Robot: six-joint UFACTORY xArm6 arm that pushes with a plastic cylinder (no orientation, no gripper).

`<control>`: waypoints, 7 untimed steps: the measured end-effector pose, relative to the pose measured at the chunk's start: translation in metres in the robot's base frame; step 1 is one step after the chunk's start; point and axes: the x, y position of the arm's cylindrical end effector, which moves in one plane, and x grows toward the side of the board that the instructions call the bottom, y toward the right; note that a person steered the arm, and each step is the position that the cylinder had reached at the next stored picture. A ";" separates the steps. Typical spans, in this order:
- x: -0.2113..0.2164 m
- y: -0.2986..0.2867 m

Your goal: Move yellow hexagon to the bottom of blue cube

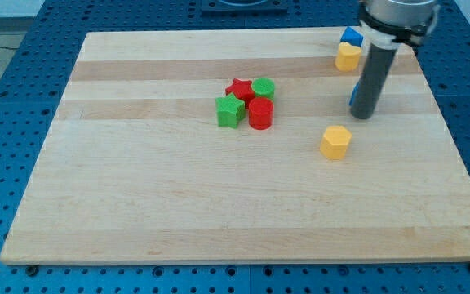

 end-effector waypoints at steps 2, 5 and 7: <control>-0.046 0.025; -0.015 -0.011; -0.069 0.006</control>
